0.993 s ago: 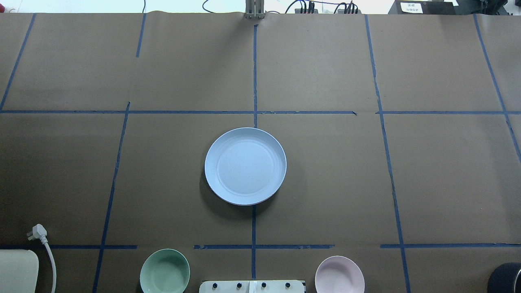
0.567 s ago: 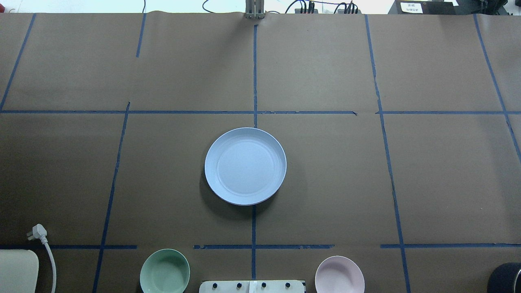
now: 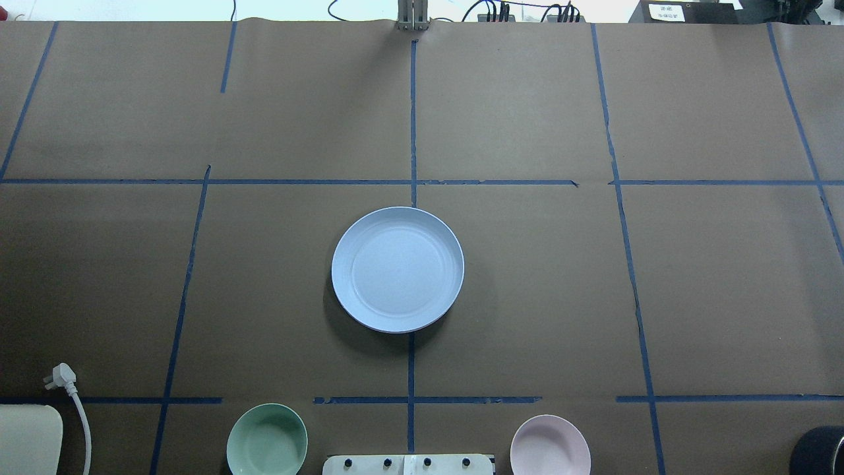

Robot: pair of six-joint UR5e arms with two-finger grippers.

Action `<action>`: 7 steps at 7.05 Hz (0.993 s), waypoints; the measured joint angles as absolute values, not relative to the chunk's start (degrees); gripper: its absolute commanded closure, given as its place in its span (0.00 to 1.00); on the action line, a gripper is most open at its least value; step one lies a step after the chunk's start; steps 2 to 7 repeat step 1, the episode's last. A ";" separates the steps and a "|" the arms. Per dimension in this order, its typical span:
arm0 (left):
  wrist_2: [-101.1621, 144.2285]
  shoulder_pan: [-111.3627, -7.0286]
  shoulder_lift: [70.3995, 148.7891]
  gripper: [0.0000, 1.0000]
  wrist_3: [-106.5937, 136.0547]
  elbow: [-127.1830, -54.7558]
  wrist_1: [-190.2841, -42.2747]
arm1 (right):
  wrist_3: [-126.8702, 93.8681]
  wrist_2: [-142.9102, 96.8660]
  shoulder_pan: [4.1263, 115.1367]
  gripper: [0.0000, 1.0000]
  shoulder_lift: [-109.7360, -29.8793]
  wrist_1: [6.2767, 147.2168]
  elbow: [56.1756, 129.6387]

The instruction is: Stack three plates with pink and blue

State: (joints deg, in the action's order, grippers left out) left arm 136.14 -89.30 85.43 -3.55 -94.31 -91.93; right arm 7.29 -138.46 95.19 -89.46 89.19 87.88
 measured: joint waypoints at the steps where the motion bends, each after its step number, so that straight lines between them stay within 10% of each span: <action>1: 136.14 -89.30 85.43 0.00 -3.55 -94.31 -91.93 | 7.31 -138.44 95.19 0.00 -89.49 89.15 87.88; 7: 136.14 -89.30 85.43 0.00 -3.55 -94.31 -91.93 | 7.31 -138.44 95.19 0.00 -89.49 89.15 87.88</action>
